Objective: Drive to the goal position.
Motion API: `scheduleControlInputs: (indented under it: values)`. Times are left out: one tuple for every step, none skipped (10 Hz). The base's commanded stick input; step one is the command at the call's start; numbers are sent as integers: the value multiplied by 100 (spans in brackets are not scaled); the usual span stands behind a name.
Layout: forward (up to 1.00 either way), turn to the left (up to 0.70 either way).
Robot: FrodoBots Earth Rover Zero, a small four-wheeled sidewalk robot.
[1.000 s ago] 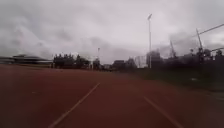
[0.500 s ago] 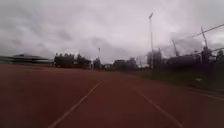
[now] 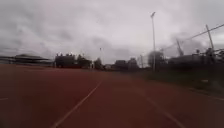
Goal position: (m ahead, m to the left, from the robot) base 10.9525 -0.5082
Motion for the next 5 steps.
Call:
scheduleControlInputs:
  values:
    - [70,0]
    - [70,0]
    - [70,0]
    - [70,0]
    - [70,0]
